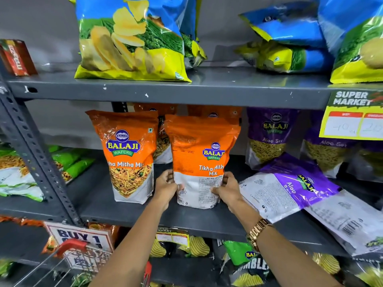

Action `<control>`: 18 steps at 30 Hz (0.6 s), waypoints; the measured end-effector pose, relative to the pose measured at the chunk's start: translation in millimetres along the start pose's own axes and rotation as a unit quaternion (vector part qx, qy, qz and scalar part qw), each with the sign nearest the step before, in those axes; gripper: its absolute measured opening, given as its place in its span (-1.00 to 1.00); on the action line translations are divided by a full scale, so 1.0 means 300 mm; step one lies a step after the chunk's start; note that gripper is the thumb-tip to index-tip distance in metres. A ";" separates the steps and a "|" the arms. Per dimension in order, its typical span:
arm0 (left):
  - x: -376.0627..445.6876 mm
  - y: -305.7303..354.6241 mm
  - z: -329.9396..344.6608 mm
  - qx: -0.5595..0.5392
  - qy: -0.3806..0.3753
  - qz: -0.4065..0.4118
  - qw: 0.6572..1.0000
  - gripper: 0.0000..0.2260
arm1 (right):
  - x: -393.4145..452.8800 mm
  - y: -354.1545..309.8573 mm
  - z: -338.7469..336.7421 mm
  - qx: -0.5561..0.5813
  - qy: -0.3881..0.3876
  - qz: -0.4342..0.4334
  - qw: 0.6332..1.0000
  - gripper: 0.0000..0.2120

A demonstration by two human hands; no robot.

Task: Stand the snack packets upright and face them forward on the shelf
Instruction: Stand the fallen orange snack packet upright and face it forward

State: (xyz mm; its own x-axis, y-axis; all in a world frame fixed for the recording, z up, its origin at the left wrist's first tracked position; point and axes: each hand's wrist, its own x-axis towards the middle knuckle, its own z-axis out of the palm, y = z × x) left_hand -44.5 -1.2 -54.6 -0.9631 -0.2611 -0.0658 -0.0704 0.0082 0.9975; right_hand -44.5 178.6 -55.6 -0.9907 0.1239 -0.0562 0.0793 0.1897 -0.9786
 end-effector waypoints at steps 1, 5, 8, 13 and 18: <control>0.005 -0.004 -0.003 -0.005 -0.001 0.000 1.000 -0.62 | -0.004 -0.002 -0.002 0.002 0.001 0.003 1.000 -0.61; 0.019 0.012 -0.006 -0.102 0.011 -0.038 0.994 -0.69 | -0.043 0.005 0.010 -0.011 0.069 -0.054 0.996 -0.57; 0.040 0.032 -0.002 -0.153 0.013 -0.068 0.986 -0.72 | -0.087 0.014 0.029 -0.041 0.147 -0.148 0.977 -0.59; 0.057 0.017 0.013 -0.094 -0.065 -0.089 0.990 -0.63 | -0.115 0.039 0.054 -0.072 0.141 -0.170 0.973 -0.77; 0.020 -0.026 -0.004 -0.096 -0.037 -0.075 0.992 -0.65 | -0.080 0.052 0.087 -0.087 0.133 -0.158 0.975 -0.79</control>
State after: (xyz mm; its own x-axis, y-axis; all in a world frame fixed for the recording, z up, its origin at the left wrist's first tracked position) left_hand -49.3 -4.1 -62.7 -0.9625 -0.1738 -0.2083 -0.1701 -0.2119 0.9624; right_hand -22.4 153.2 -74.5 -0.9070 0.2756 0.3185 -0.1850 0.4188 -0.8891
